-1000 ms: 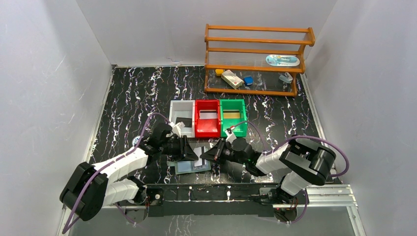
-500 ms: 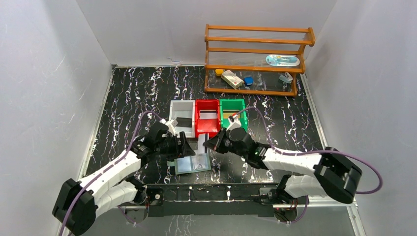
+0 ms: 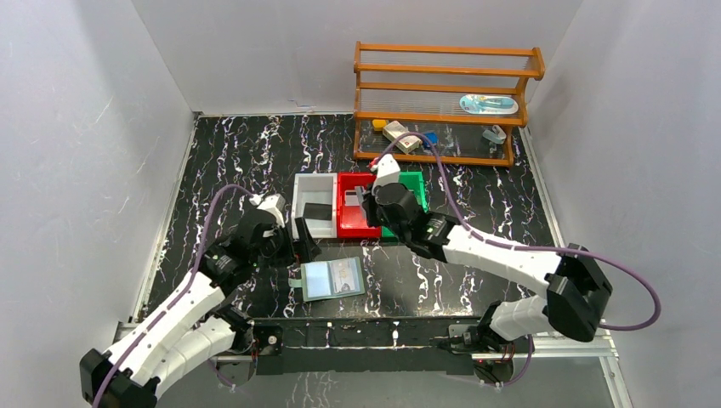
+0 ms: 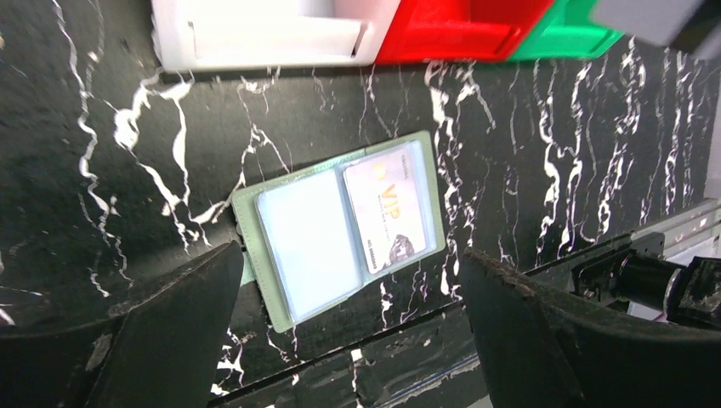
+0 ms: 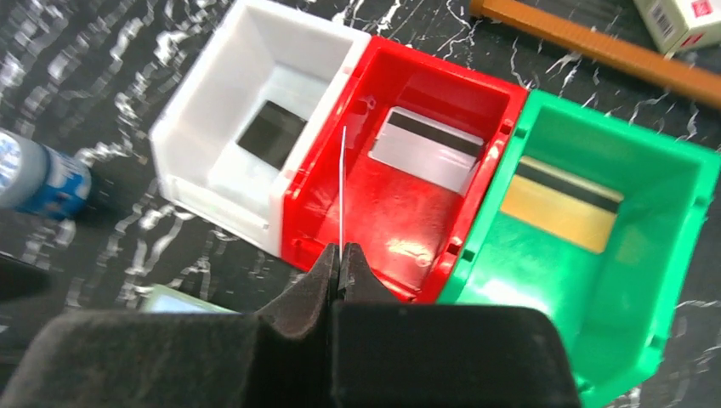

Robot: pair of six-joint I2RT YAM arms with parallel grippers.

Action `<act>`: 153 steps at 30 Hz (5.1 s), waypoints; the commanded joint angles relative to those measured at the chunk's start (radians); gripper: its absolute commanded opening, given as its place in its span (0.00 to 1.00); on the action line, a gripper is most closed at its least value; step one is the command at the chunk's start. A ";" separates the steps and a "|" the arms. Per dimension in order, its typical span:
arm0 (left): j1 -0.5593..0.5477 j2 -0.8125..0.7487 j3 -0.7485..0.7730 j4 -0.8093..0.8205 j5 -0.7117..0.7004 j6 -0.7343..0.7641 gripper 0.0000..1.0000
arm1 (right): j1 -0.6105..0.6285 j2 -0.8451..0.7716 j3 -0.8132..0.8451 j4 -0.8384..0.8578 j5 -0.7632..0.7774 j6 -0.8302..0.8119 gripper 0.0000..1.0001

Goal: Take the credit cards out of the card holder

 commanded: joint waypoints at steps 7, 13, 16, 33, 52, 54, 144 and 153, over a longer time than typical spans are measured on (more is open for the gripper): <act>-0.001 -0.075 0.126 -0.125 -0.125 0.131 0.98 | -0.014 0.177 0.096 0.118 -0.080 -0.609 0.00; 0.000 -0.104 0.098 -0.084 -0.147 0.135 0.98 | -0.035 0.276 0.107 0.194 -0.184 -0.860 0.00; 0.000 -0.111 0.083 -0.064 -0.153 0.128 0.98 | -0.047 0.341 0.156 0.152 -0.186 -0.950 0.00; 0.001 -0.095 0.086 -0.083 -0.202 0.115 0.98 | -0.128 0.547 0.265 0.133 -0.172 -1.338 0.00; 0.027 -0.110 0.090 -0.096 -0.229 0.104 0.98 | -0.166 0.642 0.296 0.086 -0.235 -1.375 0.12; 0.028 -0.110 0.089 -0.096 -0.229 0.104 0.98 | -0.171 0.641 0.296 0.077 -0.248 -1.373 0.20; 0.031 0.132 -0.183 0.368 0.440 -0.127 0.74 | 0.111 0.264 -0.313 0.187 -0.324 0.763 0.37; 0.031 0.204 -0.291 0.463 0.407 -0.208 0.58 | 0.111 0.296 -0.344 0.210 -0.346 0.815 0.35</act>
